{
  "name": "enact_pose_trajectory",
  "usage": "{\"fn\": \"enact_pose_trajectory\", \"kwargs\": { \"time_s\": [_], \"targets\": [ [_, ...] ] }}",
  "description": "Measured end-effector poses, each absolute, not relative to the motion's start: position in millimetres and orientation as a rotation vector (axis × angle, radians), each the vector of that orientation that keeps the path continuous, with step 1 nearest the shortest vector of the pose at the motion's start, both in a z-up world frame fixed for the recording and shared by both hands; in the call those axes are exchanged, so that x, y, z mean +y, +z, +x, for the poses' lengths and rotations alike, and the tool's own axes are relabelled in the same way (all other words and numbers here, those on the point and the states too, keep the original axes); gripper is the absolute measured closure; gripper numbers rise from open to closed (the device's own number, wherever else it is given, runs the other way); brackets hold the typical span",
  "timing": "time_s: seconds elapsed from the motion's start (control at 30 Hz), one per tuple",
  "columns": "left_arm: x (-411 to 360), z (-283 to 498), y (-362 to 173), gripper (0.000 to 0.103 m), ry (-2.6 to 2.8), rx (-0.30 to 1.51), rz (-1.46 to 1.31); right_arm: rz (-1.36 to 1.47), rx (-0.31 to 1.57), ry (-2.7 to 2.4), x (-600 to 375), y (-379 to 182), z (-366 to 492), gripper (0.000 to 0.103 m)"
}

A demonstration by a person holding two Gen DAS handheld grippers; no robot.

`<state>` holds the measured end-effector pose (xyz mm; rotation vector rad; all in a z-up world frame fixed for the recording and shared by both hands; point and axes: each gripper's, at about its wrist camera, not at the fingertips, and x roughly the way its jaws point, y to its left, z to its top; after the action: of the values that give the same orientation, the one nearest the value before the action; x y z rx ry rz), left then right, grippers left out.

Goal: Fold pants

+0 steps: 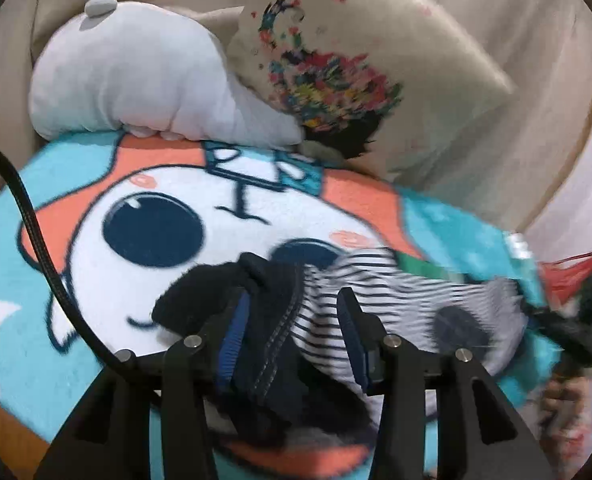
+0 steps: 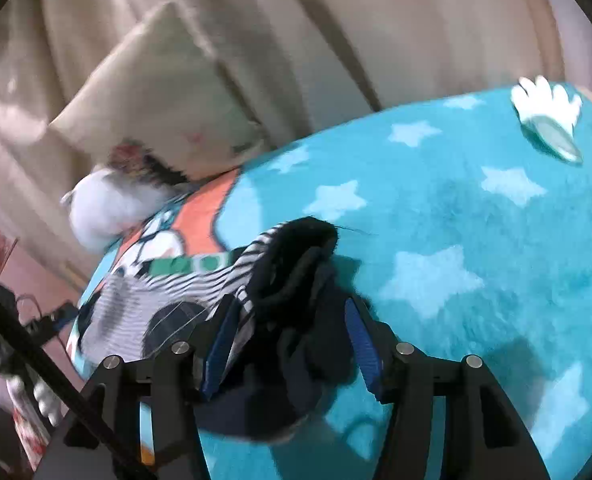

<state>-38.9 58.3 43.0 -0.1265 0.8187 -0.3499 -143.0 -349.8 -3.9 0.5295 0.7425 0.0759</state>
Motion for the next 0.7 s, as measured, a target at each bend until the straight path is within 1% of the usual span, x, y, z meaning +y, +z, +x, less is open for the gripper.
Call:
{"fn": "enact_pose_trajectory", "kwargs": {
  "time_s": [0.1, 0.13, 0.27, 0.3, 0.33, 0.37, 0.6, 0.7],
  "targets": [
    [52, -34, 26, 0.059, -0.319, 0.846, -0.099, 0.545, 0.701, 0.05, -346, -3, -137, 0.044],
    [51, -35, 21, 0.058, -0.314, 0.847, -0.088, 0.537, 0.682, 0.041, -345, -1, -138, 0.042],
    [50, -39, 19, 0.057, -0.313, 0.829, -0.049, 0.502, 0.648, 0.009, -338, 3, -129, 0.041],
    [50, -39, 19, 0.057, -0.312, 0.831, -0.058, 0.497, 0.647, 0.011, -338, 3, -126, 0.047],
    [51, -40, 18, 0.057, -0.314, 0.832, -0.072, 0.494, 0.648, 0.01, -339, 2, -126, 0.083],
    [52, -39, 18, 0.057, -0.315, 0.833, -0.079, 0.495, 0.656, 0.021, -338, 0, -124, 0.094],
    [56, -37, 19, 0.056, -0.325, 0.834, -0.104, 0.548, 0.577, 0.1, -342, 30, -173, 0.097],
    [56, -38, 18, 0.056, -0.324, 0.825, -0.107, 0.544, 0.598, 0.024, -354, 27, -190, 0.096]
  ]
}}
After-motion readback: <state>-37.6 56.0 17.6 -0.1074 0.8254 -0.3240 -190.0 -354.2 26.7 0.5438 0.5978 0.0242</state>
